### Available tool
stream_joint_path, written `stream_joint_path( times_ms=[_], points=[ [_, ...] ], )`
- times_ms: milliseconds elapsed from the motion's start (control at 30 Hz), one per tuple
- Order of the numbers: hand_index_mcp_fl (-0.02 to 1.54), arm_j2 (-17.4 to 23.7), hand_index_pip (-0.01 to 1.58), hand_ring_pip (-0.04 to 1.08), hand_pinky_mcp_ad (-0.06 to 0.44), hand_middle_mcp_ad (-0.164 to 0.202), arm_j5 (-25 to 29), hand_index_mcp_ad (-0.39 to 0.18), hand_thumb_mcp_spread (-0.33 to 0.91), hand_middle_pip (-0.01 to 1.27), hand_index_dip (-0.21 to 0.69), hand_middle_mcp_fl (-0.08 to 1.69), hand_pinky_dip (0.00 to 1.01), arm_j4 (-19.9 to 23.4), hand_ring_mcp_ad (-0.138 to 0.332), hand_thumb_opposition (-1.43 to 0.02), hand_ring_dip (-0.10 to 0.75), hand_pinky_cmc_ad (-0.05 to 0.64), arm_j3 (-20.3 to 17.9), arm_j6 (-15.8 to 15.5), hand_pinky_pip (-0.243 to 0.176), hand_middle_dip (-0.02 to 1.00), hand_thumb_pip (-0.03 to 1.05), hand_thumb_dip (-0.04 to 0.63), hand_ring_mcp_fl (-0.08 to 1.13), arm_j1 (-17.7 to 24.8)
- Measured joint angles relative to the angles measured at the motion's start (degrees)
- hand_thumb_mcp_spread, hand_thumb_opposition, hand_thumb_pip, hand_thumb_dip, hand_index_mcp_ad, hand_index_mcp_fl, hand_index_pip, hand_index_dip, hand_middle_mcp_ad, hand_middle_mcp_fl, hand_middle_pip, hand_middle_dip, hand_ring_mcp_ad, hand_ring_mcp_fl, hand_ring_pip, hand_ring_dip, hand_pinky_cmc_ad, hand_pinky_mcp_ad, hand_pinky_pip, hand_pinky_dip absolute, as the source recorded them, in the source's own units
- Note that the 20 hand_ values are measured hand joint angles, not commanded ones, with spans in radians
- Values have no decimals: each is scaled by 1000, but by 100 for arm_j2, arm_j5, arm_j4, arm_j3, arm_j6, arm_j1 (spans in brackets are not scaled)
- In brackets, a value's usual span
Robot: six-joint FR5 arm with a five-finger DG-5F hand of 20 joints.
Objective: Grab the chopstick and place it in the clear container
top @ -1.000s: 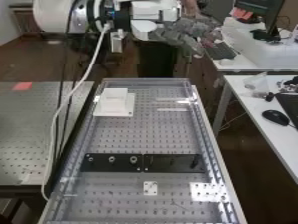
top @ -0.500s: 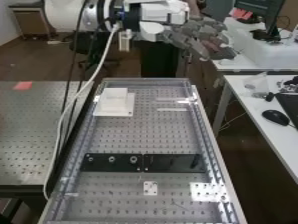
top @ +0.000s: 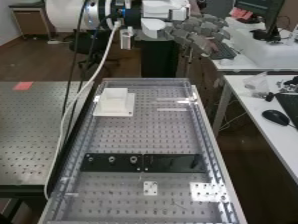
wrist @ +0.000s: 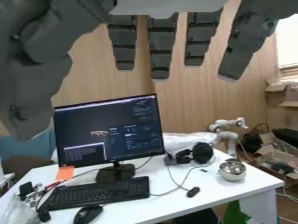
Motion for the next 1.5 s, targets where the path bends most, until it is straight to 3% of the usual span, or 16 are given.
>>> stream_joint_path(
  times_ms=[900, 1500],
  points=[
    [154, 91, 87, 94, 297, 63, -13, -101, 131, 105, 148, 187, 559, 207, 143, -674, 202, 346, -152, -1, -122, 281, 620, 96, 16, 14],
    [154, 342, 87, 94, 297, 61, 106, -105, 134, 106, 133, 204, 559, 588, 134, -672, 202, 351, -536, -25, -122, 278, 632, 96, 16, 7]
  ],
)
